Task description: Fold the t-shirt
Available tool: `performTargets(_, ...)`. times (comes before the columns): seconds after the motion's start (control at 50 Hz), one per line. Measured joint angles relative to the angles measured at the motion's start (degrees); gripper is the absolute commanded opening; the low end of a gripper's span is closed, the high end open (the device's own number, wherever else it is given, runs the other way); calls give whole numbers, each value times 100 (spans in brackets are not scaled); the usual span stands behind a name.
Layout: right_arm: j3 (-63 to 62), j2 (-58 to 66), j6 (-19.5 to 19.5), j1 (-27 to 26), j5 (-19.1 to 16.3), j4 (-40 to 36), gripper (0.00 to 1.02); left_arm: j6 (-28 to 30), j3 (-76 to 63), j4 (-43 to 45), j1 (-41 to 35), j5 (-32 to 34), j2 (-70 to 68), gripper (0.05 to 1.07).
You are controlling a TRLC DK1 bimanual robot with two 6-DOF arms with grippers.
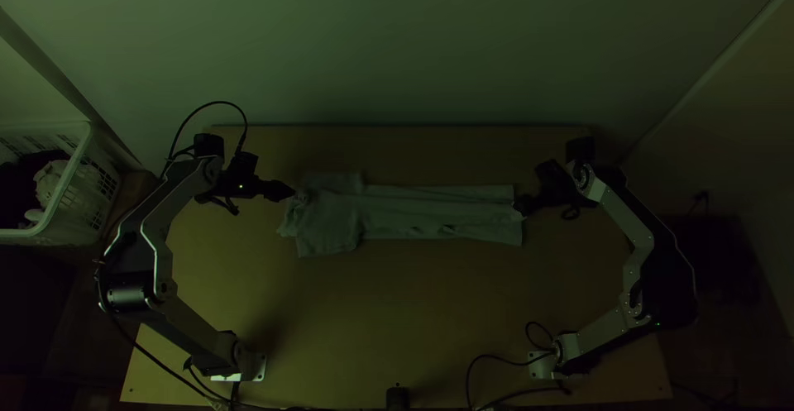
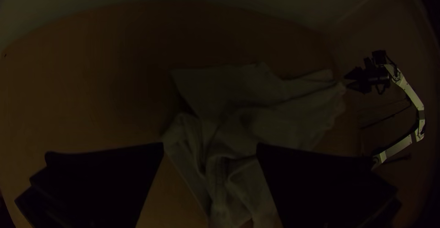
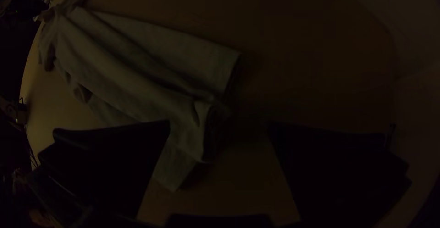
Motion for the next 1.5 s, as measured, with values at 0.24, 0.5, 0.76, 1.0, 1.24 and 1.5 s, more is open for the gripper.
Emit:
performTargets(0.24, 0, -101, 0, 0, 0, -2, 98, -223, -24, -361, 149, 566, 9, 103)
performTargets(0.5, -11, -107, 2, 0, -2, 0, 98, -256, -133, -400, 188, 667, 186, 103)
performTargets(0.76, -63, -138, 2, 0, -2, -20, 98, -256, -177, -374, 304, 671, 549, 103)
performTargets(1.0, -63, -149, 2, 0, 0, -20, 98, -284, -177, -225, 293, 730, 848, 103)
performTargets(1.24, -66, -149, 2, 0, 0, -20, 98, -365, -164, -160, 192, 966, 933, 103)
performTargets(1.5, -83, -149, 2, 2, 0, -20, 98, -516, -125, -142, 157, 1333, 1086, 103)
